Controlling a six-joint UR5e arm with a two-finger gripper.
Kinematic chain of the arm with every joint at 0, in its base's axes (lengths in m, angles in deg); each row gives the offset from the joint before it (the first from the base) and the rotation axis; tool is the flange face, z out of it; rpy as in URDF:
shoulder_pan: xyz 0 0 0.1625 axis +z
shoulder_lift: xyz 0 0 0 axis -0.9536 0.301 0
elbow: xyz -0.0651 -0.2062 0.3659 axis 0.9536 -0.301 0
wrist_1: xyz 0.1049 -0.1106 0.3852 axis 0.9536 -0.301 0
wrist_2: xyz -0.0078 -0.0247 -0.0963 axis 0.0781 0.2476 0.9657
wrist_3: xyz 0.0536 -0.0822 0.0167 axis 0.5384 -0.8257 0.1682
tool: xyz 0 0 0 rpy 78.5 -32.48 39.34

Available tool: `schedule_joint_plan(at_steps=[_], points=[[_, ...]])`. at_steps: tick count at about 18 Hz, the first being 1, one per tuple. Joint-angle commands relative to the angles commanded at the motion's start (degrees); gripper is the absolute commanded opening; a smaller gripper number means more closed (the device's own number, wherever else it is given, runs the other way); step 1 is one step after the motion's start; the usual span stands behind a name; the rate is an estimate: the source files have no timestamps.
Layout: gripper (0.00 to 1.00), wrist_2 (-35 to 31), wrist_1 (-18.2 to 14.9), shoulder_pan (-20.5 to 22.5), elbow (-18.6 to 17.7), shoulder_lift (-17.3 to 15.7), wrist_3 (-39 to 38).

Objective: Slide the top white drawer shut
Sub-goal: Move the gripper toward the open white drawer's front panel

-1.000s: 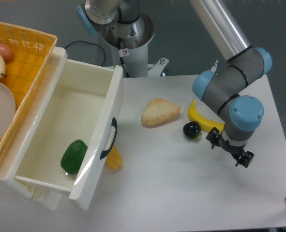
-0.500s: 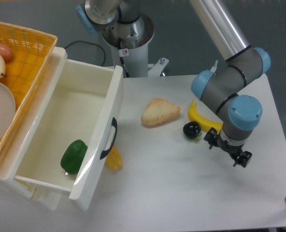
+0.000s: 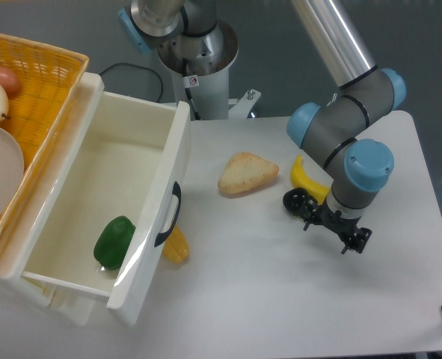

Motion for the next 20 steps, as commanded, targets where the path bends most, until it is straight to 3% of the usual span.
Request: schedule_joint_plan(at_steps=[6, 7, 10, 14, 18, 20], points=[[0.96, 2.9, -0.4, -3.2, -0.6, -1.1, -7.4], [0.91, 2.9, -0.4, -3.7, -1.1, -1.3, -7.9], [0.62, 3.1, -1.1, -4.1, -3.9, -3.0, -7.8], [0.38, 5.8, -3.9, -5.1, -4.6, -5.3, -8.0], [0.21, 8.9, -7.4, -6.1, -4.7, -8.3, -8.7], [0.17, 11.7, -8.2, -6.2, -4.7, -10.2, -11.0]])
